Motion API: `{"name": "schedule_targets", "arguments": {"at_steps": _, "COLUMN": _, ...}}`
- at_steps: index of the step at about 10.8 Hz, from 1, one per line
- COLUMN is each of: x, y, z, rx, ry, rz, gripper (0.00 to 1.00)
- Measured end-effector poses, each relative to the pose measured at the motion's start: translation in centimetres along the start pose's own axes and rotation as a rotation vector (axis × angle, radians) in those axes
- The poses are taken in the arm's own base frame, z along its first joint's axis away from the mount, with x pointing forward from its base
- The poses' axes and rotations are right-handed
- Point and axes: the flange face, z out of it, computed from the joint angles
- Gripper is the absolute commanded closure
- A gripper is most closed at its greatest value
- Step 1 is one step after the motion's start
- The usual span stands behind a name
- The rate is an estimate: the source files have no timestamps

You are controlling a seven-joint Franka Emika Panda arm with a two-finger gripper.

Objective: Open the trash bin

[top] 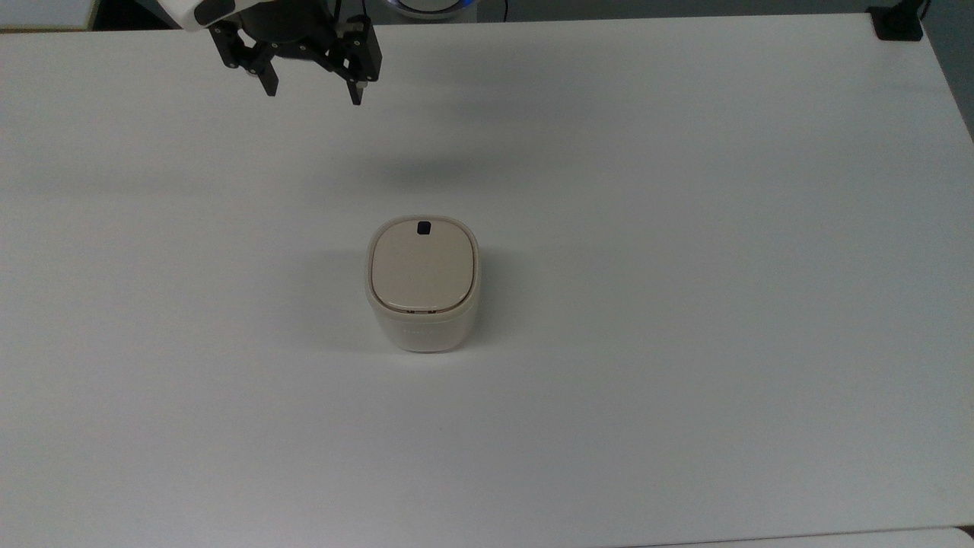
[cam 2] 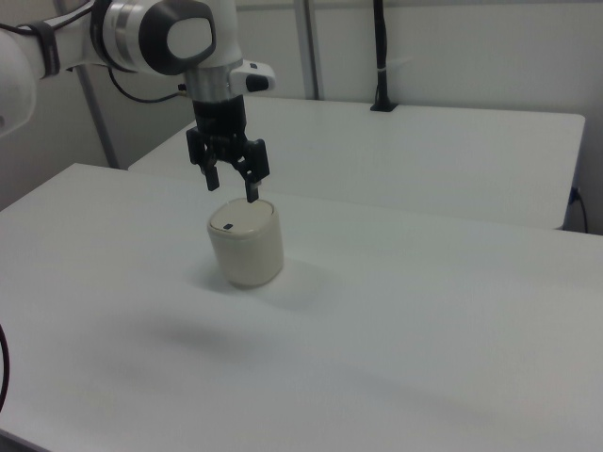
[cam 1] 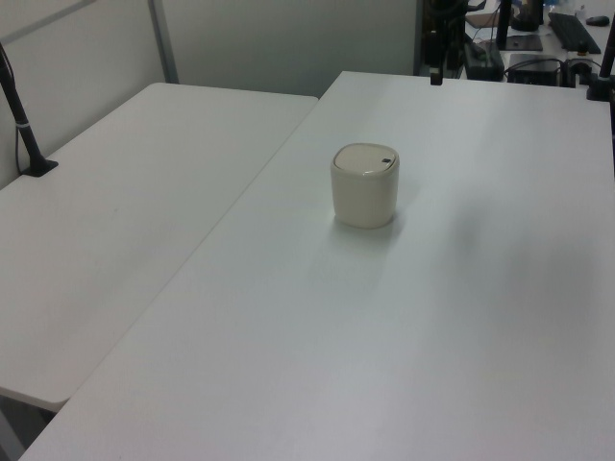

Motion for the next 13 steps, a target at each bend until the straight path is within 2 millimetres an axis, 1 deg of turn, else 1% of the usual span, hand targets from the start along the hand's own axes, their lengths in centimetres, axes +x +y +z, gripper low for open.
{"name": "schedule_targets", "arguments": {"at_steps": 1, "x": 0.3, "y": -0.8, "z": 0.7, "rx": 0.002, "ry": -0.011, "rz": -0.011, "gripper": 0.85}}
{"name": "schedule_targets", "arguments": {"at_steps": 2, "x": 0.7, "y": -1.9, "z": 1.7, "rx": 0.0, "ry": -0.027, "rz": -0.025, "gripper": 0.88}}
{"name": "schedule_targets", "arguments": {"at_steps": 4, "x": 2.6, "y": -3.6, "z": 3.5, "rx": -0.006, "ry": 0.021, "rz": -0.047, "gripper": 0.98}}
{"name": "schedule_targets", "arguments": {"at_steps": 7, "x": 5.6, "y": -6.1, "z": 6.7, "rx": 0.043, "ry": 0.102, "rz": -0.055, "gripper": 1.0}}
{"name": "schedule_targets", "arguments": {"at_steps": 9, "x": 7.1, "y": -6.8, "z": 8.8, "rx": 0.071, "ry": 0.141, "rz": -0.045, "gripper": 1.0}}
{"name": "schedule_targets", "arguments": {"at_steps": 11, "x": 8.0, "y": -7.5, "z": 10.0, "rx": 0.077, "ry": 0.166, "rz": -0.049, "gripper": 1.0}}
{"name": "schedule_targets", "arguments": {"at_steps": 13, "x": 8.2, "y": -9.4, "z": 11.3, "rx": 0.076, "ry": 0.159, "rz": -0.07, "gripper": 1.0}}
